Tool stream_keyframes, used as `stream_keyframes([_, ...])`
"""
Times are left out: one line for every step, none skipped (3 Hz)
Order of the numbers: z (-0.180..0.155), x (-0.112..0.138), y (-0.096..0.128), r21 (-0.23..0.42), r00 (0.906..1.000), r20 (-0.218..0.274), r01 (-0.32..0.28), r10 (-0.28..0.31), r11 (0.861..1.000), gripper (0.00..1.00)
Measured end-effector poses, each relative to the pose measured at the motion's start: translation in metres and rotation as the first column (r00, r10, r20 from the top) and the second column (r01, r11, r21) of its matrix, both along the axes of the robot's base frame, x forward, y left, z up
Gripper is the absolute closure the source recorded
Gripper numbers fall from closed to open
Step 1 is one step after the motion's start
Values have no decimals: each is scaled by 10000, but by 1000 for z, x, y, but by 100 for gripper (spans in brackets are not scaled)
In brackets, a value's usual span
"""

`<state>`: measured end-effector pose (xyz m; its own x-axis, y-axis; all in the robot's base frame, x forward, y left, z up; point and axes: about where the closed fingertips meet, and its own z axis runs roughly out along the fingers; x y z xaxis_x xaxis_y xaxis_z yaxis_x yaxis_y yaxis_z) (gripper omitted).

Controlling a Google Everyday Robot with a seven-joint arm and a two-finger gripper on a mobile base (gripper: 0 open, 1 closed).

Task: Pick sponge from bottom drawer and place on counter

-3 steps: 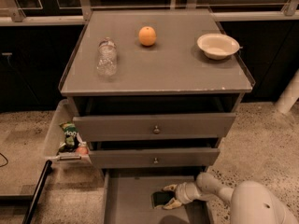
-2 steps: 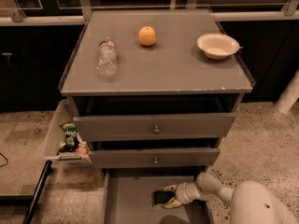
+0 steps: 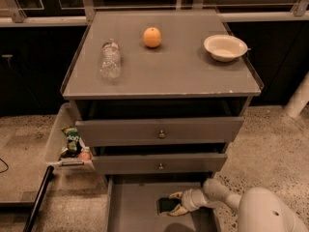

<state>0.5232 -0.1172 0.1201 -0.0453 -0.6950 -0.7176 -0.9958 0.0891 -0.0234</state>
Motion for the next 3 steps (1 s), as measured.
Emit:
stream_keyframes([0,0,0,0,10000,1,0,0,10000,100])
stream_keyframes([24,-10,-8,62,9994,340,102,-104,9999,100])
stream_keyframes([90,-8,-45,-368,9862,1600,484,-419,9982,100])
